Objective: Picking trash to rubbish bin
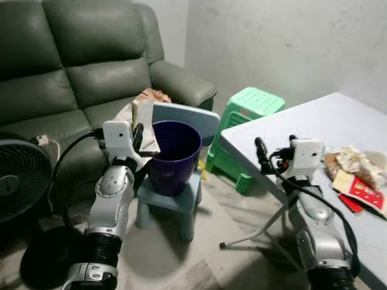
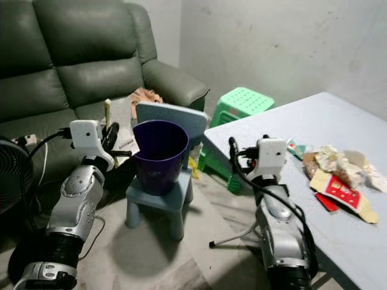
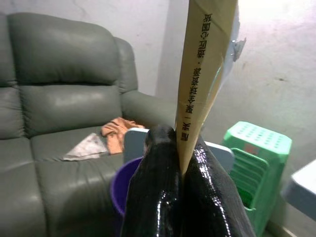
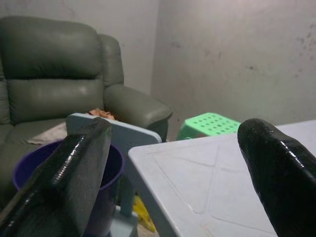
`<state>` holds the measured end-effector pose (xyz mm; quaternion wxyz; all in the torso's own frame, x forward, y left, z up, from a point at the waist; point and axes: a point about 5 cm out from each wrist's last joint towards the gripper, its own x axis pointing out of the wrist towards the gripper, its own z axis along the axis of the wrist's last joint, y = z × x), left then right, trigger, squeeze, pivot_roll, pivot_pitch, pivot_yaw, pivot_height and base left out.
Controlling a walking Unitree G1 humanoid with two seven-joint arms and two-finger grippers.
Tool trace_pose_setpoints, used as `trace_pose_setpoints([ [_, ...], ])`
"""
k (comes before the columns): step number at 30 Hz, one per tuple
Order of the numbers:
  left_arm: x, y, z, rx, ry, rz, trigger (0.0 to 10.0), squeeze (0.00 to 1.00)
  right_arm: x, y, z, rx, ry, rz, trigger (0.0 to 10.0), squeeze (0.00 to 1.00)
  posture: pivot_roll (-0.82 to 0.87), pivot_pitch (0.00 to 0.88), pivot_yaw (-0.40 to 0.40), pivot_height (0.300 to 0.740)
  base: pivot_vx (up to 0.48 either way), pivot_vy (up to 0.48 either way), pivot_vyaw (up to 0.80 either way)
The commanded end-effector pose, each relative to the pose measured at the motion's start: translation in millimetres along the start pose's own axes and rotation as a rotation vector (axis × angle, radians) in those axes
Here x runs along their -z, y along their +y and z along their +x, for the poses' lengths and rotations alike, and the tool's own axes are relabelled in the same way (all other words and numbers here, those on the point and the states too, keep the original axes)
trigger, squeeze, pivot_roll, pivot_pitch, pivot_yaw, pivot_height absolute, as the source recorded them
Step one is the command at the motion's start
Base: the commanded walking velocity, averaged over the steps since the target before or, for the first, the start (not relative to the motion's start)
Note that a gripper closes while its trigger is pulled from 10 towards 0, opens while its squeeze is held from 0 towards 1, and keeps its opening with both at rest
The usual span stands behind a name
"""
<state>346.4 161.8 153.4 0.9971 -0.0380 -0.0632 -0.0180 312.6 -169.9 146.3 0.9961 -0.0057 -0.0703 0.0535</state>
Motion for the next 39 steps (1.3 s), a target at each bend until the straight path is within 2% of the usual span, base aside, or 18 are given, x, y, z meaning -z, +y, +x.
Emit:
trace_pose_setpoints([
  [1, -0.3, -4.0, 1.8, 0.002, 0.011, 0.005, 10.0, 0.0, -3.3, -3.6, 0.2, 0.004, -0.007, -0.003, 10.0, 0.0, -0.05, 0.0, -0.074, 0.74, 0.0, 0.0, 0.0],
  [8, 0.4, -4.1, 1.6, 0.011, 0.019, -0.014, 10.0, 0.0, -2.7, -3.1, -1.0, -0.003, -0.003, -0.005, 10.0, 0.0, -0.05, 0.0, -0.075, 0.74, 0.0, 0.0, 0.0],
  [26, -0.2, -3.9, 1.4, 0.015, 0.024, -0.008, 10.0, 0.0, -0.9, -3.1, -2.3, -0.005, 0.01, -0.029, 10.0, 0.0, -0.05, 0.0, -0.071, 0.74, 0.31, 0.0, 0.0],
  [34, -0.4, -4.7, 1.5, 0.015, 0.027, -0.004, 10.0, 0.0, 0.4, -2.4, -2.6, -0.015, 0.021, -0.044, 10.0, 0.0, -0.05, 0.0, -0.071, 0.74, 0.293, 0.0, 0.8],
  [39, 0.0, -5.1, 1.5, 0.006, 0.034, -0.008, 10.0, 0.0, 0.5, -2.9, -2.7, -0.019, 0.026, -0.05, 10.0, 0.0, -0.05, 0.0, -0.072, 0.74, 0.0, 0.0, 0.8],
])
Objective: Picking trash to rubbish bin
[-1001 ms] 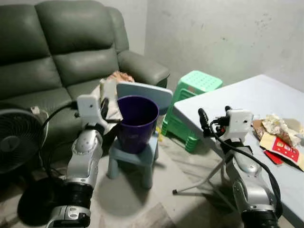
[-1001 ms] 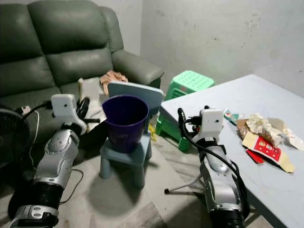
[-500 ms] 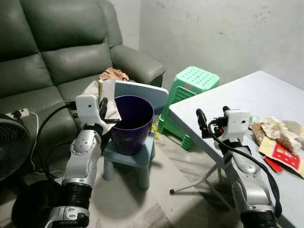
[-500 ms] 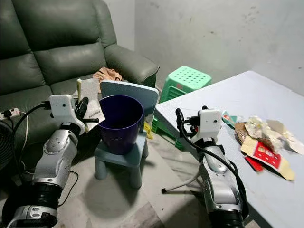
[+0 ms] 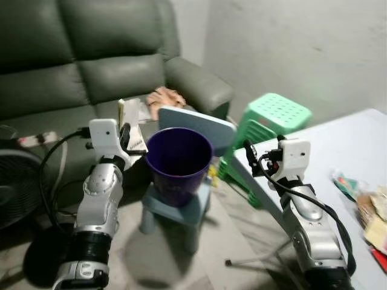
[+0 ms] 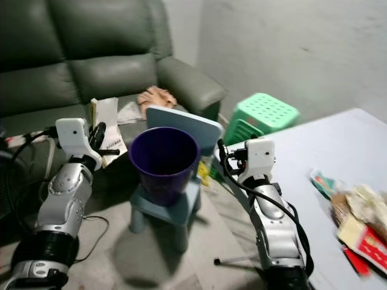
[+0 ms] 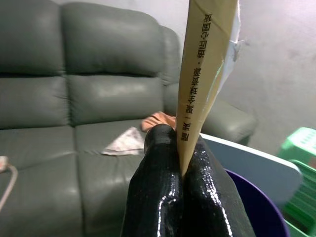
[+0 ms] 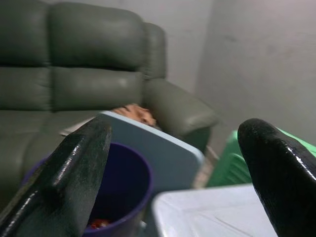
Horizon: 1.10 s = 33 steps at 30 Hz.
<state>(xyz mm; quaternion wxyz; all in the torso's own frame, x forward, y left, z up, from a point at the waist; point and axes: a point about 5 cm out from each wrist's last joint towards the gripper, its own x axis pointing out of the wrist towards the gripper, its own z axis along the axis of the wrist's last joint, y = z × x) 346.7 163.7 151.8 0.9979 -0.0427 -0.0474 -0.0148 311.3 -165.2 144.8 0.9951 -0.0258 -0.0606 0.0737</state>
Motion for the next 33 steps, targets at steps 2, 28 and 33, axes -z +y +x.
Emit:
trace_pose_setpoints([
  [2, -1.3, -7.0, 1.5, 0.013, 0.004, 0.001, 10.0, 0.0, -0.4, -7.7, -2.0, 0.023, 0.007, -0.015, 10.0, 0.0, -0.05, 0.0, -0.073, 0.74, 0.0, 0.0, 0.8],
  [28, -3.5, -4.8, 0.9, 0.004, -0.005, -0.022, 10.0, 0.0, -2.0, -7.4, -1.7, 0.018, -0.001, 0.011, 10.0, 0.0, -0.05, 0.013, -0.08, 0.74, 0.213, 0.0, 0.31],
  [33, -3.5, -5.0, 1.2, 0.004, -0.004, -0.022, 10.0, 0.0, -1.8, -7.5, -1.7, 0.018, 0.0, 0.012, 10.0, 0.0, -0.05, 0.013, -0.08, 0.74, 0.367, 0.0, 0.0],
])
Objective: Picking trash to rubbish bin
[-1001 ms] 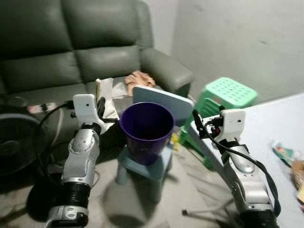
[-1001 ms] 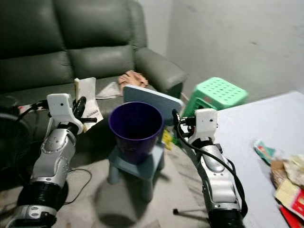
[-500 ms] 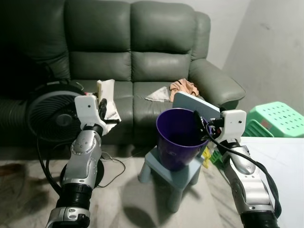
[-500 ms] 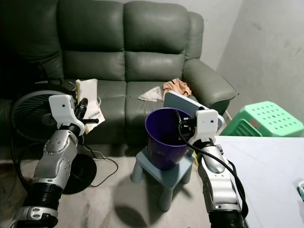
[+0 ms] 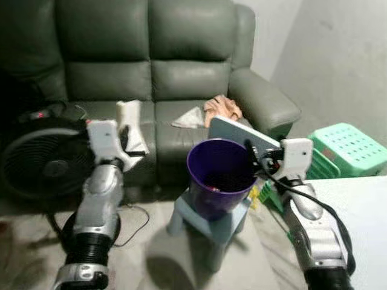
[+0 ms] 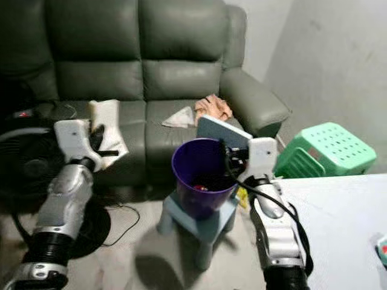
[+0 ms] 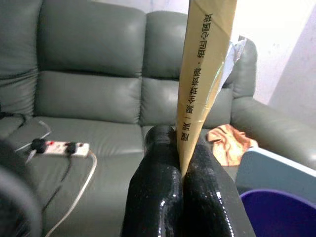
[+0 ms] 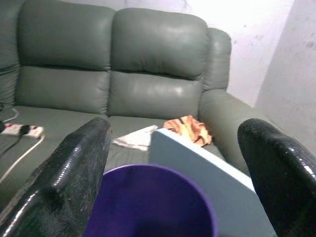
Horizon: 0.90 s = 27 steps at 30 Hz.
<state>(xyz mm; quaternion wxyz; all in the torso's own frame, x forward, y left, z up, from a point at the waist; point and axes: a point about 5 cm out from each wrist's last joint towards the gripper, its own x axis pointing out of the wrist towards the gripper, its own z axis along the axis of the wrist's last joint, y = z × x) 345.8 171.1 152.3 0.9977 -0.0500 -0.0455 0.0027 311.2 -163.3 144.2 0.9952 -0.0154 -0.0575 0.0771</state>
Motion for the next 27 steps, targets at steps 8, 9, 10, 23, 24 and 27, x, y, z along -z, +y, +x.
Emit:
trace_pose_setpoints([
  [8, -4, -13.8, 1.1, 0.047, -0.018, -0.003, 10.0, 0.0, -2, -8.4, -2.0, 0.021, -0.004, -0.009, 10.0, 0.0, -0.05, 0.013, -0.081, 0.74, 0.178, 0.0, 0.0],
  [9, -4, -14.3, 0.7, 0.049, -0.02, -0.008, 10.0, 0.0, -2, -8.3, -2.1, 0.021, -0.002, -0.01, 10.0, 0.0, -0.05, 0.013, -0.082, 0.74, 0.0, 0.0, 0.0],
  [10, -4, -14.6, 0.4, 0.05, -0.024, -0.011, 10.0, 0.0, -2, -8.3, -2.0, 0.022, 0.0, -0.007, 10.0, 0.0, -0.05, 0.012, -0.083, 0.74, 0.0, 0.0, 0.0],
  [23, -5, -17.7, -3.2, 0.15, -0.034, -0.01, 10.0, 0.0, -3, -14.2, 1.3, 0.096, 0.014, -0.026, 10.0, 0.0, -0.05, 0.016, -0.095, 0.74, 0.0, 0.0, 0.0],
  [24, -5, -19.6, -4.2, 0.182, -0.032, -0.011, 10.0, 0.0, -4, -17.3, 2.7, 0.116, 0.024, -0.039, 10.0, 0.0, -0.05, 0.024, -0.097, 0.74, 0.0, 0.0, 0.0],
  [27, -4, -21.0, -6.3, 0.212, -0.028, 0.006, 10.0, 0.0, -7, -19.9, 3.2, 0.115, 0.024, -0.038, 10.0, 0.0, -0.05, 0.036, -0.101, 0.74, 0.0, 0.0, 0.0],
])
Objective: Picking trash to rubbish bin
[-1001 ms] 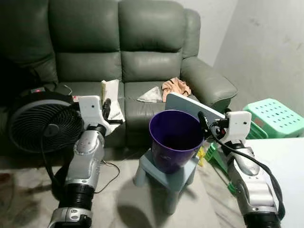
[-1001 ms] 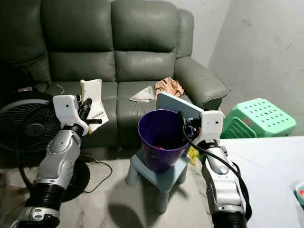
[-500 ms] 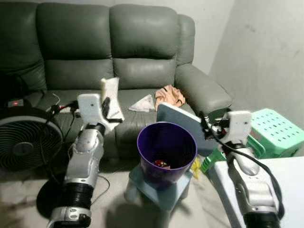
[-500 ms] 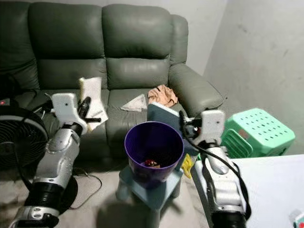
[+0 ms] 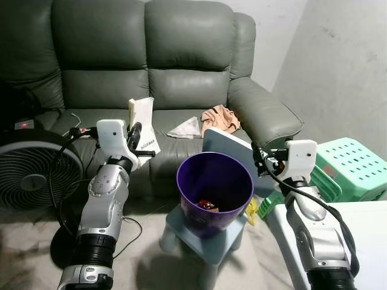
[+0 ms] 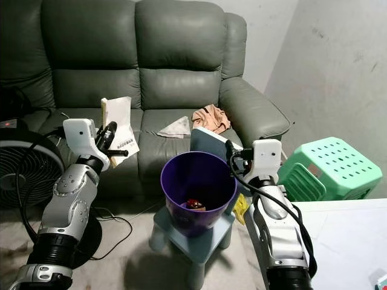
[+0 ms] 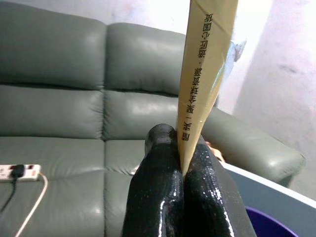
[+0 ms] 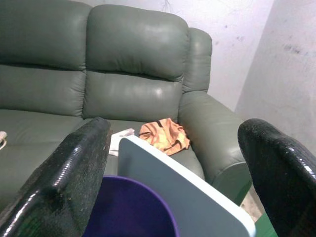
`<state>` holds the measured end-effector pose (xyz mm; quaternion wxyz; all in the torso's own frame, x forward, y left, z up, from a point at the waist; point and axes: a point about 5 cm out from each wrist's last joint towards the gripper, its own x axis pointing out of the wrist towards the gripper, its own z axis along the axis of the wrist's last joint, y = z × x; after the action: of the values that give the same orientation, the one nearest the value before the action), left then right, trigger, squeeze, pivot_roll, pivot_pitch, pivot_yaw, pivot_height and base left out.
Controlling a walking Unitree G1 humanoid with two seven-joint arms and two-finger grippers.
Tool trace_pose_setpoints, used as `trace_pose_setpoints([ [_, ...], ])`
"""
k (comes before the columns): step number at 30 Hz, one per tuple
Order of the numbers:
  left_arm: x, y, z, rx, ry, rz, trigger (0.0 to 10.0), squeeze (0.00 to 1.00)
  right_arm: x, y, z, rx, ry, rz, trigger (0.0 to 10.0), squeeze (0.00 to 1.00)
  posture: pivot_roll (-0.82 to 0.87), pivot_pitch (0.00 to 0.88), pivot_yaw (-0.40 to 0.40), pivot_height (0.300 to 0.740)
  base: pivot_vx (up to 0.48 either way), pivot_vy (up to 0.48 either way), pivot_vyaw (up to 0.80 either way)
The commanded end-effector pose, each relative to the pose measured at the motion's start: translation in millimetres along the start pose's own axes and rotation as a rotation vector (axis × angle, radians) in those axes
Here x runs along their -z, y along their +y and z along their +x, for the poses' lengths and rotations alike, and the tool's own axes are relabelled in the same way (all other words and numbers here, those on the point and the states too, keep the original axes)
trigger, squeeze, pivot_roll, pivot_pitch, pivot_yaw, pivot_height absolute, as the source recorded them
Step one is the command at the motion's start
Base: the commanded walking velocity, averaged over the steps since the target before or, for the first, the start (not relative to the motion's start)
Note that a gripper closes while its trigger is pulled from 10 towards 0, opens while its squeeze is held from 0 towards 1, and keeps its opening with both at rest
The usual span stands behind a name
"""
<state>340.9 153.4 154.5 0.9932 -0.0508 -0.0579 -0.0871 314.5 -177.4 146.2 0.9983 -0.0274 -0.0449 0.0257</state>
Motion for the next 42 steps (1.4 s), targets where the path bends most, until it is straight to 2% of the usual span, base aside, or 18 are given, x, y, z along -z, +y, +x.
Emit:
trace_pose_setpoints([
  [1, -2, -3.0, -1.5, 0.043, -0.006, 0.03, 10.0, 0.0, -6, -5.6, 2.3, 0.003, -0.002, -0.012, 10.0, 0.0, -0.05, 0.042, -0.102, 0.74, 0.0, 0.0, 0.0],
  [6, 1, 2.3, -3.7, 0.069, 0.021, 0.063, 10.0, 0.0, -12, -7.0, -1.1, -0.107, -0.011, -0.107, 10.0, 0.0, -0.08, 0.092, -0.103, 0.74, 0.0, 0.0, 0.0],
  [11, 1, 7.9, -4.9, 0.095, 0.037, 0.087, 10.0, 0.0, -13, -10.2, -9.2, -0.212, 0.011, -0.125, 10.0, 0.0, -0.09, 0.131, -0.11, 0.74, 0.0, 0.0, 0.0],
  [14, 1, 7.0, -5.7, 0.105, 0.037, 0.089, 10.0, 0.0, -15, -10.4, -13.8, -0.261, 0.015, -0.104, 10.0, 0.0, -0.09, 0.141, -0.112, 0.74, 0.0, 0.0, 0.0],
  [18, 3, 4.6, -7.2, 0.172, 0.058, 0.085, 10.0, 0.0, -19, -14.1, -26.7, -0.363, 0.048, -0.143, 10.0, 0.0, -0.12, 0.193, -0.13, 0.74, 0.0, 0.0, 0.0],
  [20, 5, 1.7, -8.1, 0.196, 0.066, 0.091, 10.0, 0.0, -21, -17.8, -30.4, -0.373, 0.059, -0.151, 10.0, 0.0, -0.13, 0.202, -0.134, 0.74, 0.0, 0.0, 0.0],
  [26, 4, -18.4, -4.8, 0.306, 0.068, 0.09, 10.0, 0.0, -33, -30.2, -50.4, -0.411, 0.077, -0.115, 10.0, 0.0, -0.18, 0.271, -0.169, 0.74, 0.0, 0.0, 0.0],
  [31, 1, -25.4, 3.9, 0.365, 0.063, 0.085, 10.0, 0.0, -41, -36.2, -63.7, -0.406, 0.097, -0.08, 10.0, 0.0, -0.21, 0.298, -0.181, 0.74, 0.0, 0.0, 0.0],
  [35, -6, -25.9, 9.9, 0.404, 0.047, 0.096, 10.0, 0.0, -47, -35.7, -70.9, -0.422, 0.092, -0.053, 10.0, 0.0, -0.22, 0.322, -0.186, 0.74, 0.0, 0.0, 0.0],
  [42, -20, -14.2, 22.7, 0.468, 0.035, 0.086, 10.0, 0.0, -64, -39.2, -81.5, -0.421, 0.084, 0.0, 10.0, 0.0, -0.26, 0.362, -0.193, 0.74, 0.0, 0.0, 0.0],
])
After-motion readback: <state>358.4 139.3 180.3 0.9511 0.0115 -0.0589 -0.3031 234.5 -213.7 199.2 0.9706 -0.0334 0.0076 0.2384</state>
